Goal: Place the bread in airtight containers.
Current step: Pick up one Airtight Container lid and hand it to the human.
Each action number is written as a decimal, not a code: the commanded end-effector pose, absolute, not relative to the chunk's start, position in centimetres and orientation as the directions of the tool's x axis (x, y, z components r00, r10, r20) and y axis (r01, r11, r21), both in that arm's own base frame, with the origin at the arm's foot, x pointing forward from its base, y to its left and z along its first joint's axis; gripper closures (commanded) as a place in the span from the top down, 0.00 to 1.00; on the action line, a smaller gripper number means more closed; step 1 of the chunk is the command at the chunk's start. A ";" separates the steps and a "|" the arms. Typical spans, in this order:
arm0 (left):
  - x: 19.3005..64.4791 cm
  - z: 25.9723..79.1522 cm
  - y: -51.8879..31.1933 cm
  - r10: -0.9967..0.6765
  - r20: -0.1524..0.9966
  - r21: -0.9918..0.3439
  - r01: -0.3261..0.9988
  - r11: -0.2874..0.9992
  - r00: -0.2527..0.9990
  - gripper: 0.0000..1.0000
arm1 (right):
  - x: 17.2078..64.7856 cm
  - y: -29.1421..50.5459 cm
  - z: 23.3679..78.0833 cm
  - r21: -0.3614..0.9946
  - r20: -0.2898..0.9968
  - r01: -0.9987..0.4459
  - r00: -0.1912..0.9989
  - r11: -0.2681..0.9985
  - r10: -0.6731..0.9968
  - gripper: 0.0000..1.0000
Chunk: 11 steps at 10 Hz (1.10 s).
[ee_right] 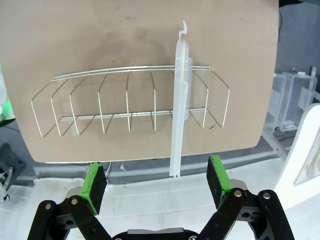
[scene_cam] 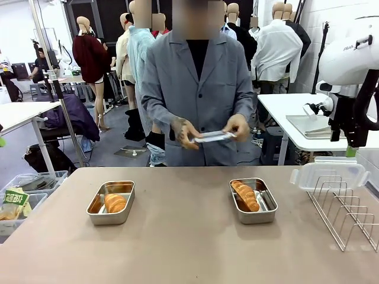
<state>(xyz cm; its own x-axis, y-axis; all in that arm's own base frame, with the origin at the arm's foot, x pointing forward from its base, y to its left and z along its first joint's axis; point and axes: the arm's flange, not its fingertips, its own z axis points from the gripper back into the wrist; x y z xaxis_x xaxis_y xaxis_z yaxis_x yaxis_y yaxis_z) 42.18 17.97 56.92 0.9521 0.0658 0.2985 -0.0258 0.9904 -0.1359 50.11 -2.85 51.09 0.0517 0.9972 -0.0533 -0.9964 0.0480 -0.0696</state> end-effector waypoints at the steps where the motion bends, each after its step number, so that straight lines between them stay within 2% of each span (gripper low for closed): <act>1: 42.0 56.9 18.0 0.066 0.301 -0.114 -0.033 0.993 0.951 0.89 | 50.1 -2.8 51.2 -0.063 -0.058 -0.996 0.066 0.062 0.996 1.00; 11: 42.0 56.9 18.0 0.066 0.301 -0.114 -0.033 0.993 0.951 0.89 | 50.1 -2.8 51.2 -0.063 -0.058 -0.996 0.066 0.062 0.996 1.00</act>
<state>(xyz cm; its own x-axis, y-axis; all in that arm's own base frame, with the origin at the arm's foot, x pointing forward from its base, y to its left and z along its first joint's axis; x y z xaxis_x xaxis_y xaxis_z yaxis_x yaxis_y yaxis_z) 42.18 17.97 56.92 0.9521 0.0658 0.2985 -0.0258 0.9904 -0.1359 50.11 -2.85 51.09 0.0520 0.9972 -0.0533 -0.9964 0.0483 -0.0696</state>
